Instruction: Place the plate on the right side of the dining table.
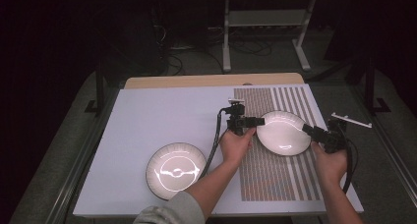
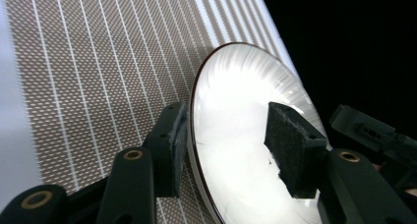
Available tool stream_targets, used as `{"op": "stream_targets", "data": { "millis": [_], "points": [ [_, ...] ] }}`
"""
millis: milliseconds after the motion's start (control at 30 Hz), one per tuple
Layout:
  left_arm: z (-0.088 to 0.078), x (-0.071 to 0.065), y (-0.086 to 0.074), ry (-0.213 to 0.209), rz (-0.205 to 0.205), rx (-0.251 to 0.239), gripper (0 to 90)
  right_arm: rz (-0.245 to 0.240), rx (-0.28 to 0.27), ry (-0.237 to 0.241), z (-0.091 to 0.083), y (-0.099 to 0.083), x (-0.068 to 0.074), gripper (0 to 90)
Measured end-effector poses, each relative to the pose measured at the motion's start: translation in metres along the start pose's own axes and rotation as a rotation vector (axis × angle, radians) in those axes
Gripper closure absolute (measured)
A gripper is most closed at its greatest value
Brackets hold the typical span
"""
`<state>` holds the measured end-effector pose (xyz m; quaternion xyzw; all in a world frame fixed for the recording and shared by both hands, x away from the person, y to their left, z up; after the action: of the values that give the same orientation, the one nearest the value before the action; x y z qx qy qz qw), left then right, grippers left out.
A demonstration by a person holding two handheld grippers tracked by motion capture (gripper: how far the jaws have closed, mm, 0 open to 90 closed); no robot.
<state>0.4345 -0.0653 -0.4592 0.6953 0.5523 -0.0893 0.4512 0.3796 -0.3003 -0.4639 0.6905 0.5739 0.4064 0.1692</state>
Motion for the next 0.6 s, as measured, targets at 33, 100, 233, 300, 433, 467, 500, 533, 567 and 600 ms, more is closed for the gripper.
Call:
{"op": "stream_targets", "data": {
  "millis": [33, 100, 233, 300, 433, 467, 500, 533, 567, 600],
  "points": [
    [-0.003, 0.000, 0.001, -0.006, 0.012, 0.002, 48.4, -0.013, -0.014, 0.006, -0.002, 0.001, 0.002, 49.6],
    [-0.010, -0.001, 0.001, -0.014, 0.048, 0.016, 47.8, -0.052, -0.022, 0.017, -0.005, 0.002, 0.007, 48.7],
    [-0.025, -0.002, -0.004, -0.016, 0.148, 0.049, 43.1, -0.119, -0.015, 0.073, -0.005, -0.002, 0.023, 46.1],
    [-0.028, -0.002, -0.005, -0.014, 0.173, 0.053, 42.3, -0.156, -0.015, 0.093, -0.006, -0.004, 0.030, 44.8],
    [-0.044, 0.002, -0.009, -0.006, 0.300, 0.037, 41.1, -0.201, -0.010, 0.134, -0.006, -0.007, 0.039, 43.4],
    [-0.048, 0.003, -0.009, -0.009, 0.315, 0.028, 41.0, -0.210, -0.008, 0.148, -0.006, -0.009, 0.043, 42.9],
    [-0.055, 0.006, -0.011, -0.018, 0.340, 0.031, 40.1, -0.231, -0.003, 0.177, -0.006, -0.011, 0.048, 42.2],
    [-0.055, 0.006, -0.011, -0.018, 0.340, 0.031, 39.8, -0.231, -0.003, 0.177, -0.006, -0.011, 0.048, 42.2],
    [-0.062, 0.009, -0.014, -0.018, 0.365, 0.039, 39.5, -0.251, 0.003, 0.201, -0.006, -0.014, 0.054, 41.9],
    [-0.062, 0.009, -0.014, -0.018, 0.365, 0.039, 38.8, -0.251, 0.003, 0.201, -0.006, -0.014, 0.054, 41.9]
  ]
}}
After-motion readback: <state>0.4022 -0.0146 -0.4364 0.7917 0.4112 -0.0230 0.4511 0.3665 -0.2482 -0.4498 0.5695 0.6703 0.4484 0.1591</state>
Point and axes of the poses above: each handheld gripper's, and its own axes: z roughly forward along the jaws, y roughly out of its top, x roughly to its left, the point moved 6 cm from there along z, roughly forward along the jaws, and after that the axes turned 3 degrees about x, right-handed, at the moved point
